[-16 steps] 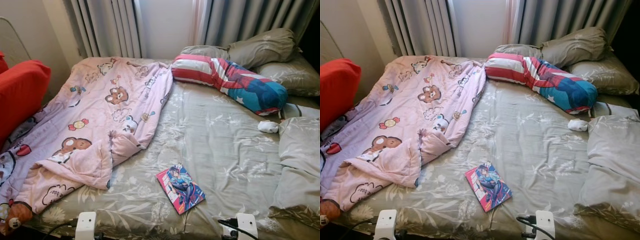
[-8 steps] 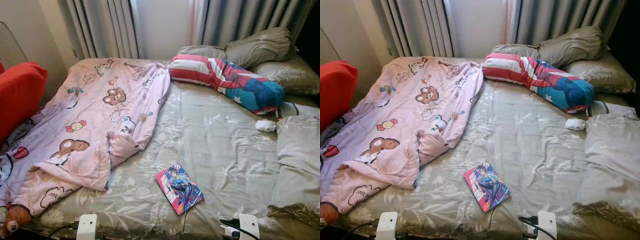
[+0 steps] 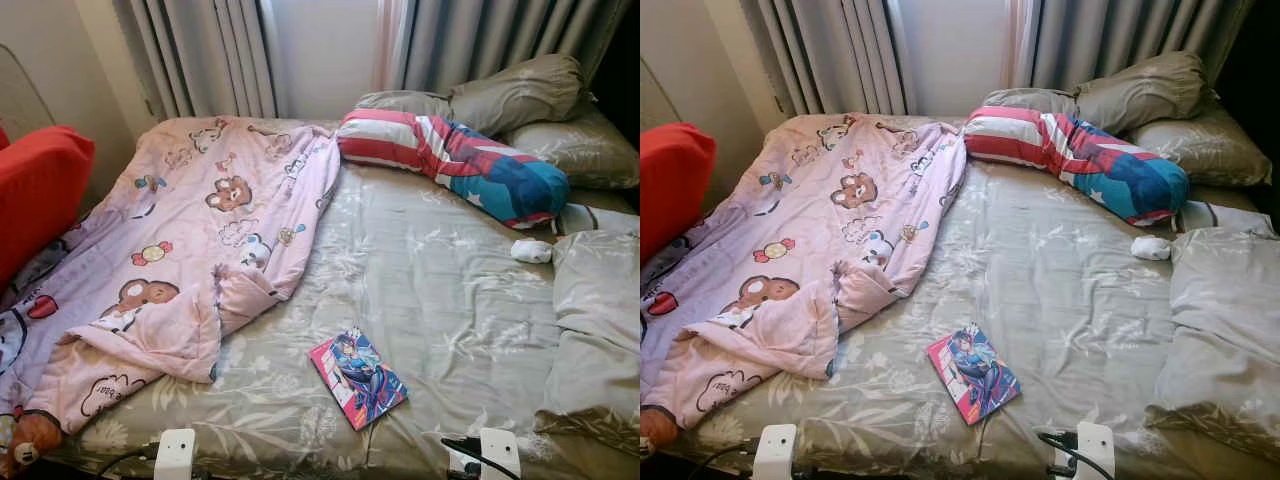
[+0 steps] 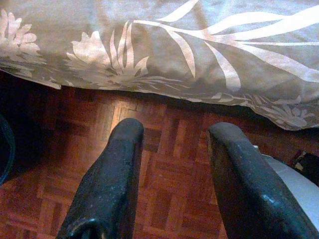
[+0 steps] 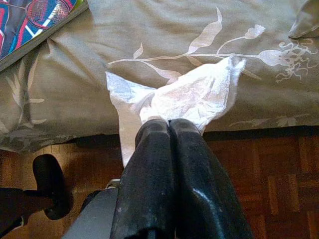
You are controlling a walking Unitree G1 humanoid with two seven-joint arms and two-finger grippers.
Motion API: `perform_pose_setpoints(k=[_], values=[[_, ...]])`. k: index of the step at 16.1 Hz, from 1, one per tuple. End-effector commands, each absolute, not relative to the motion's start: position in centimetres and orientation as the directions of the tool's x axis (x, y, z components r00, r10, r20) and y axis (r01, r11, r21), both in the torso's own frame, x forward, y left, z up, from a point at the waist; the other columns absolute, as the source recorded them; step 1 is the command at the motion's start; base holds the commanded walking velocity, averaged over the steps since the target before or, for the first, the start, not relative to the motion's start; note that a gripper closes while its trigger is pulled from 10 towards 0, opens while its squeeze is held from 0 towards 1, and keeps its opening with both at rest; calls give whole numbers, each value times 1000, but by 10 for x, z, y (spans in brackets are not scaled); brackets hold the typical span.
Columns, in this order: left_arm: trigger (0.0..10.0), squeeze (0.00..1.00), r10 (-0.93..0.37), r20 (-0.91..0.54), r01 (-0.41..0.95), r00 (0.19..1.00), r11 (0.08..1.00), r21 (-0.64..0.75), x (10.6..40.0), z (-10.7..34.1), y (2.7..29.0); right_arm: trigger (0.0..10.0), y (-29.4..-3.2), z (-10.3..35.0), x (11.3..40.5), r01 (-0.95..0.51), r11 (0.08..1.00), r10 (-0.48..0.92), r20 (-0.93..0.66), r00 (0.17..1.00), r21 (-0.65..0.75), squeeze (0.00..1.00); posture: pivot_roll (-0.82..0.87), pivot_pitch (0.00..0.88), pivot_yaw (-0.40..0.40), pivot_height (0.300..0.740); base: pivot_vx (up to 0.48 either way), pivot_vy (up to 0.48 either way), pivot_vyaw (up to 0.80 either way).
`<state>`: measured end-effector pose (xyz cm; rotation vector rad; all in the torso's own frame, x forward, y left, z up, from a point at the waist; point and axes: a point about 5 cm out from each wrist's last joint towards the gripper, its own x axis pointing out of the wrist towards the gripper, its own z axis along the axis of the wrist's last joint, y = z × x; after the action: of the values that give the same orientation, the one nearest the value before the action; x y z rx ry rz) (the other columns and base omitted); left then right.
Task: Clean up the room
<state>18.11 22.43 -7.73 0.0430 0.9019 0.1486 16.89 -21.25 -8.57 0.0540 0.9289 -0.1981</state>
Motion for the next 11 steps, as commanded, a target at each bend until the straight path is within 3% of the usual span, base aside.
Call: perform_pose_setpoints(k=[1,11], values=[[10000,0,146,-807,-108,572,989,103,171,-82,228,10000,-212,-88,165,207,978,-148,-808,570,-33,0,3,0,34,740,-247,0,0],[10000,0,147,-809,-100,569,989,109,171,-81,231,10000,-210,-88,165,207,978,-146,-810,568,-31,0,2,0,43,740,-307,0,0]])
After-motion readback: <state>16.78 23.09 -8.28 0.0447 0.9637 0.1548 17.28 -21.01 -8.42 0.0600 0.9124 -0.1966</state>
